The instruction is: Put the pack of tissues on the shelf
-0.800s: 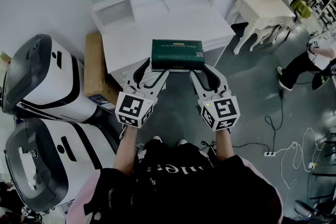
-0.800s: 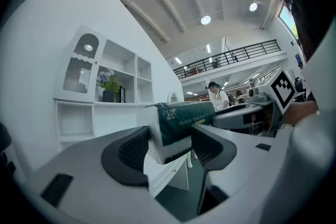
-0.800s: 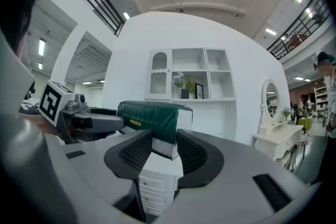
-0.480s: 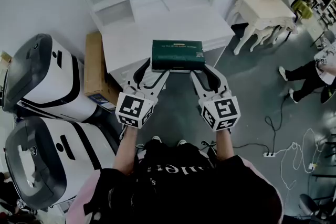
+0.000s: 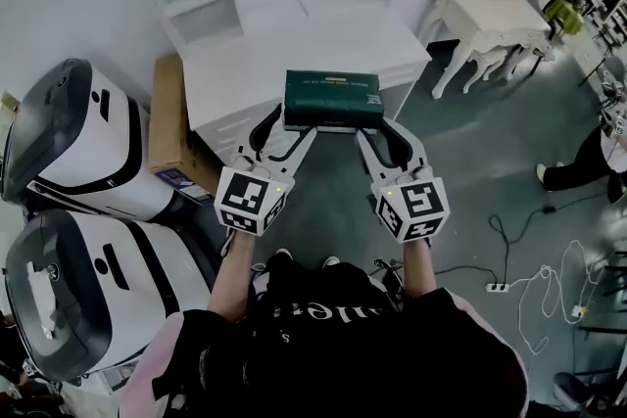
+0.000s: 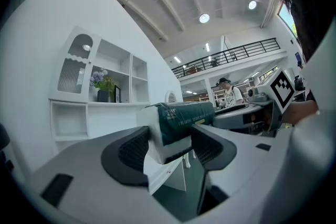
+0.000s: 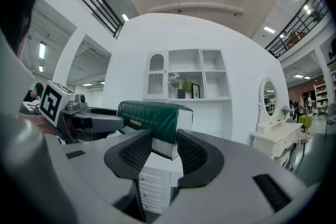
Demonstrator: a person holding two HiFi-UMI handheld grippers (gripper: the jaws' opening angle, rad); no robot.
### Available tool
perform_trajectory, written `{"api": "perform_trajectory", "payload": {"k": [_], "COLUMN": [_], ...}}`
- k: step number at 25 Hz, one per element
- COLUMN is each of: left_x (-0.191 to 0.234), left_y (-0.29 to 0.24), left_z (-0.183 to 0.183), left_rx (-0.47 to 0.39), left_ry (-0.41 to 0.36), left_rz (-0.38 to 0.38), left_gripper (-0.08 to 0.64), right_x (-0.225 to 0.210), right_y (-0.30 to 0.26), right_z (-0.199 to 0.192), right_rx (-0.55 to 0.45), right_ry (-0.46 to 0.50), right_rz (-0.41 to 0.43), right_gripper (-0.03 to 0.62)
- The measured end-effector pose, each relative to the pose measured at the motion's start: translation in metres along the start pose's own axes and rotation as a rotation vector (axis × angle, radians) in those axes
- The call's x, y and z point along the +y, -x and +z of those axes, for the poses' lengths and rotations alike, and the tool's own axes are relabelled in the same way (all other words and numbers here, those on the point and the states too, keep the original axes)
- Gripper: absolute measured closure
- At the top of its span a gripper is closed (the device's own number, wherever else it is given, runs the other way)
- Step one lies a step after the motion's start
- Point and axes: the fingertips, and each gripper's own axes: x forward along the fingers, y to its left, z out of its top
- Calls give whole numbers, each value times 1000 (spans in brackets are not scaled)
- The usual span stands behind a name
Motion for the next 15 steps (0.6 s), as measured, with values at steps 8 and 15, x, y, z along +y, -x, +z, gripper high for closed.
{"api": "perform_trajectory", "payload": {"k": [8,15], "left_x": [-35,-50], "left_y": [-15,-32], "left_z": [-2,-4], "left_rx": [5,26], "left_ry": [5,-3], "left_rz": [3,-13], "left_gripper": [310,310], "right_x": [-26,-47], "right_y": [26,34], "right_z": [-10,-17], "right_rx": [3,-3], "right_ry": [0,-26], "right_rz": [6,-7], "right_gripper": [416,416]}}
